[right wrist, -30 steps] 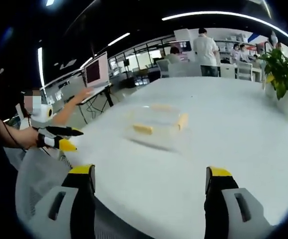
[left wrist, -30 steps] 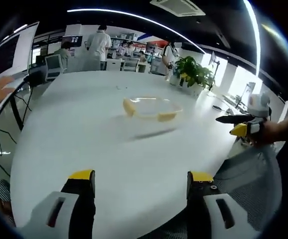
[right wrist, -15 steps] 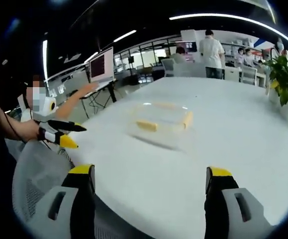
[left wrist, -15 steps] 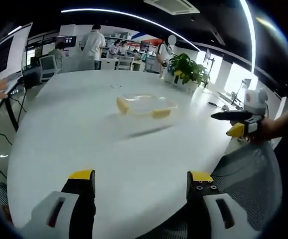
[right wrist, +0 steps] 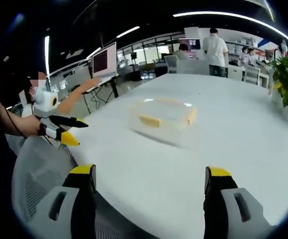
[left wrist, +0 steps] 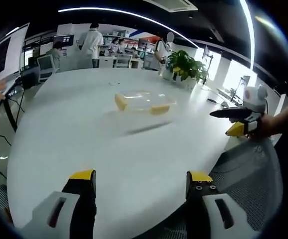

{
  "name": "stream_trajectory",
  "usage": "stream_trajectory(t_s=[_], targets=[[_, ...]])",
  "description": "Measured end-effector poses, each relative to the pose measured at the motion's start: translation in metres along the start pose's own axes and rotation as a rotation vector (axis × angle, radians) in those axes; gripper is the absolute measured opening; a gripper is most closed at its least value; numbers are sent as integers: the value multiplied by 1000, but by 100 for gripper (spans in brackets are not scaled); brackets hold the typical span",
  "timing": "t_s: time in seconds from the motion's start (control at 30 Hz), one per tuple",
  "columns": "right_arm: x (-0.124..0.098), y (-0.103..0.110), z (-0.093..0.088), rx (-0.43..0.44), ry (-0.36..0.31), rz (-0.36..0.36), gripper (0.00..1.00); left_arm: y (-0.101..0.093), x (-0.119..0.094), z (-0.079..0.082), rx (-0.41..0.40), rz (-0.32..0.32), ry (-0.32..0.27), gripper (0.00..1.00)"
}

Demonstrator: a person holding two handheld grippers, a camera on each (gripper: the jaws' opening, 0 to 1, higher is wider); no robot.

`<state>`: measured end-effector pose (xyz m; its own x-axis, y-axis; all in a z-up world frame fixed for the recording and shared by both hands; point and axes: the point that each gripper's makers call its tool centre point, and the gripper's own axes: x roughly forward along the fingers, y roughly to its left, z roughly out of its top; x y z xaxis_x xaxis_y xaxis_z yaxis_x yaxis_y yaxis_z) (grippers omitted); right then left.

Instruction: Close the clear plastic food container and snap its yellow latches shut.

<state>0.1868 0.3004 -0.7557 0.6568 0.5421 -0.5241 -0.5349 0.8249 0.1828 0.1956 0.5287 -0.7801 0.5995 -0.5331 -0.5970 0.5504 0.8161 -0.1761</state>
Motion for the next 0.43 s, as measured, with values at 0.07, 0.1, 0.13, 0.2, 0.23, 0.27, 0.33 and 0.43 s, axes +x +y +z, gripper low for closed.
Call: stream_trajectory(t_s=[0.07, 0.1, 0.13, 0.2, 0.23, 0.27, 0.33, 0.43], targets=[[1, 2, 0, -3, 3, 5, 88, 1, 0, -1, 1, 1, 4, 69], [1, 3, -1, -7, 6, 8, 88, 1, 0, 0, 1, 3, 3, 69], [2, 3, -2, -12, 11, 10, 88, 2, 0, -1, -5, 4, 1, 69], [1, 4, -3, -14, 19, 12, 88, 1, 0, -1, -6, 3, 3, 68], [2, 3, -5, -13, 23, 12, 88, 1, 0, -1, 0, 2, 7, 68], [2, 4, -5, -13, 25, 13, 88, 1, 0, -2, 5, 2, 10, 68], [2, 5, -5, -14, 29, 15, 88, 0, 1, -2, 4, 0, 12, 68], [3, 6, -7, -13, 37, 26, 87, 1, 1, -4, 3, 0, 21, 68]])
